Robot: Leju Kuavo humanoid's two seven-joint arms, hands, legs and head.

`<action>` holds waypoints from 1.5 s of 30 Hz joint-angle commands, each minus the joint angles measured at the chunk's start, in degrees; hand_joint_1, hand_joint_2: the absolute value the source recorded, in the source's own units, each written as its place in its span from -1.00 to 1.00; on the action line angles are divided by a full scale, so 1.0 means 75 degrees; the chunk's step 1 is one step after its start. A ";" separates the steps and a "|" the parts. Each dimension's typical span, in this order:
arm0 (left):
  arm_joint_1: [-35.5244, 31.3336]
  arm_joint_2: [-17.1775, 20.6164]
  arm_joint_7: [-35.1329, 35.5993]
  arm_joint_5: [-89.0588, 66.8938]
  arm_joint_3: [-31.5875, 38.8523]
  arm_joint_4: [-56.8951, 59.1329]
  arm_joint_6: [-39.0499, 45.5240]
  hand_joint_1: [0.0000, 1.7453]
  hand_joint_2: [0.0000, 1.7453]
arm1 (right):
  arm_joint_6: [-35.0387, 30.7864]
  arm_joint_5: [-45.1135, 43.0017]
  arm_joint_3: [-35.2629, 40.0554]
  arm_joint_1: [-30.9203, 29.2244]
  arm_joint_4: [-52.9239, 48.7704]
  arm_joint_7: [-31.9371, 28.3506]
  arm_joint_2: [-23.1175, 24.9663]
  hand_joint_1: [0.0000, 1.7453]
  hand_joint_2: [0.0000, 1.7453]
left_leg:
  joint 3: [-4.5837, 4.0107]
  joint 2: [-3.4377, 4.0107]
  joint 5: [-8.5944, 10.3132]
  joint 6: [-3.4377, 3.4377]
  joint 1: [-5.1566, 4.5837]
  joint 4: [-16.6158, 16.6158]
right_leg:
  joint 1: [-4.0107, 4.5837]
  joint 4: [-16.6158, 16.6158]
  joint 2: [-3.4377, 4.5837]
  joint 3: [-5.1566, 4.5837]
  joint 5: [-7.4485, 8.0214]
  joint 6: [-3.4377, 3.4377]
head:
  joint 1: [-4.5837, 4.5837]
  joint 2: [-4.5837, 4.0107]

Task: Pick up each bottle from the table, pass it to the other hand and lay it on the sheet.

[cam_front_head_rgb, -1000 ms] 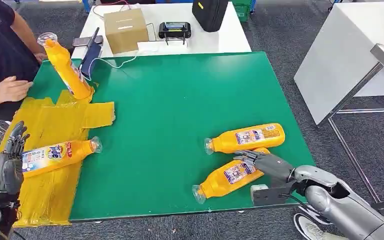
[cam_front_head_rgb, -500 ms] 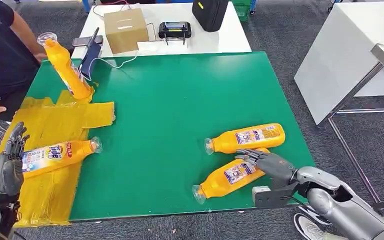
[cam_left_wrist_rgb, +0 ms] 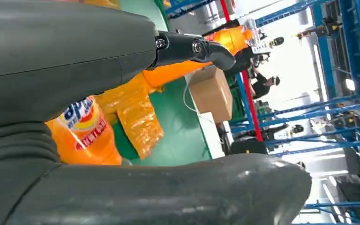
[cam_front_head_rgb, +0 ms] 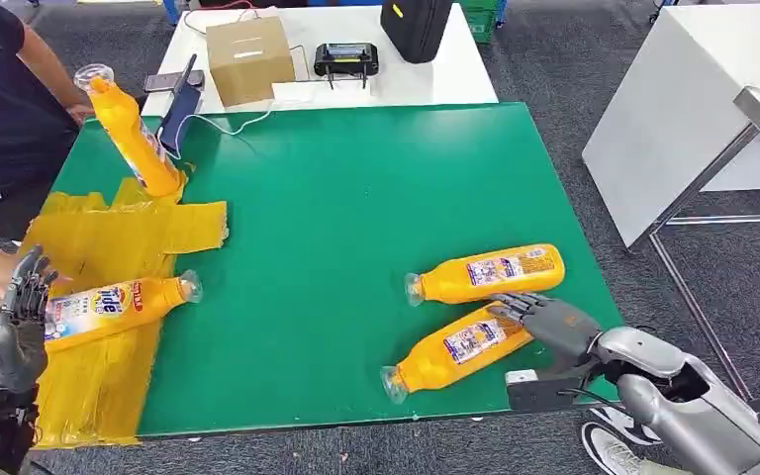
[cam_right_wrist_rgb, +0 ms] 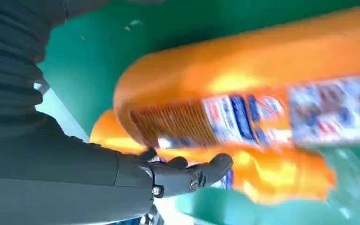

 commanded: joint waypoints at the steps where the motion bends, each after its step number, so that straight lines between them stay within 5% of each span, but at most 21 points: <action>1: -0.0800 -0.0266 0.0071 0.0012 -0.0495 0.0898 -0.0016 -1.00 -1.00 | 0.0182 0.0200 0.1334 -0.0684 0.2076 0.0121 0.0216 0.96 1.00 | 0.0036 -0.0038 -0.0002 -0.0004 0.0011 -0.0014 | 0.0003 -0.0022 0.0011 0.0047 -0.0006 -0.0007 | 0.0003 0.0000; 30: -0.1380 -0.0263 0.0122 0.0156 -0.0988 0.1508 0.0027 -1.00 -1.00 | -0.0377 0.0824 0.1743 -0.0759 0.4055 -0.0007 0.0986 1.00 1.00 | 0.0237 -0.0040 -0.0037 0.0020 0.0024 -0.0030 | -0.0001 -0.0086 0.0007 0.0170 -0.0051 -0.0008 | 0.0003 0.0000; 32: -0.1512 -0.0275 0.0124 0.0187 -0.1068 0.1658 0.0050 -1.00 -1.00 | -0.0218 0.0851 0.1963 -0.0825 0.4112 -0.0048 0.0949 0.82 1.00 | 0.0276 0.0000 -0.0065 0.0029 0.0021 -0.0011 | -0.0005 -0.0071 0.0014 0.0193 -0.0061 -0.0003 | 0.0003 0.0000; 33: -0.1609 -0.0300 0.0128 0.0215 -0.1113 0.1757 0.0039 -1.00 -1.00 | -0.0102 0.0873 0.2114 -0.0864 0.4186 -0.0045 0.0950 0.52 1.00 | 0.0257 -0.0030 -0.0052 0.0015 0.0027 -0.0025 | 0.0001 -0.0091 0.0012 0.0182 -0.0044 -0.0008 | 0.0003 0.0000; 34: -0.1681 -0.0317 0.0132 0.0222 -0.1158 0.1835 0.0054 -1.00 -1.00 | -0.0048 0.0872 0.2219 -0.0880 0.4254 -0.0028 0.0955 -1.00 1.00 | 0.0265 -0.0016 -0.0064 0.0011 0.0023 -0.0017 | -0.0003 -0.0084 0.0015 0.0187 -0.0062 -0.0009 | 0.0006 0.0000; 45: -0.2574 -0.0396 0.0080 0.0260 -0.1700 0.2838 0.0264 -1.00 -1.00 | 0.1038 0.0085 0.3394 -0.0838 0.3846 0.0238 0.0139 -1.00 1.00 | 0.0300 -0.0066 -0.0048 0.0051 0.0024 -0.0019 | -0.0004 -0.0105 -0.0009 0.0267 -0.0087 0.0018 | 0.0009 0.0000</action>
